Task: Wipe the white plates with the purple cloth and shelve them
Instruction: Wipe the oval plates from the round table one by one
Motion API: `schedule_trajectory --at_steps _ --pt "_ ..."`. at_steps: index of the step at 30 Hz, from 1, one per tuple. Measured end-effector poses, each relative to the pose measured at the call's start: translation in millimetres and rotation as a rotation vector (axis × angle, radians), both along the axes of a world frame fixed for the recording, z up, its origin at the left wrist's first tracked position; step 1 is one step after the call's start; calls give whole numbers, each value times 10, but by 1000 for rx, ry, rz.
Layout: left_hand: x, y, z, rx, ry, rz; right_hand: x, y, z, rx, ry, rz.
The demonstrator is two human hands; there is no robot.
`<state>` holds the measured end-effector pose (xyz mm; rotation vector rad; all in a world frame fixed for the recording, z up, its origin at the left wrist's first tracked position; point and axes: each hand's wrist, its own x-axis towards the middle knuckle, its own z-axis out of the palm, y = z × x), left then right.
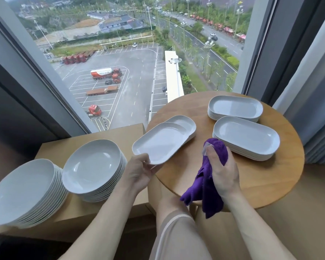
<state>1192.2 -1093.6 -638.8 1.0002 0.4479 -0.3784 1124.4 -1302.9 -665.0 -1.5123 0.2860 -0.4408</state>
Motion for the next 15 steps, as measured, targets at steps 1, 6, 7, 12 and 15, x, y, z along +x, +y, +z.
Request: schedule_trajectory --at_steps 1,6,7,12,15 --pt "-108 28 12 -76 3 -26 0 0 15 -38 -1 -15" --pt "-582 37 -44 -211 7 -124 -1 64 123 -288 41 -34" --pt "-663 35 -65 -219 5 -142 -4 93 127 -362 51 -27" --pt "-959 53 -152 -191 -4 -289 -4 178 -3 -856 262 40" --pt "-1015 39 -174 -239 -33 -356 -13 281 -35 -933 352 106"
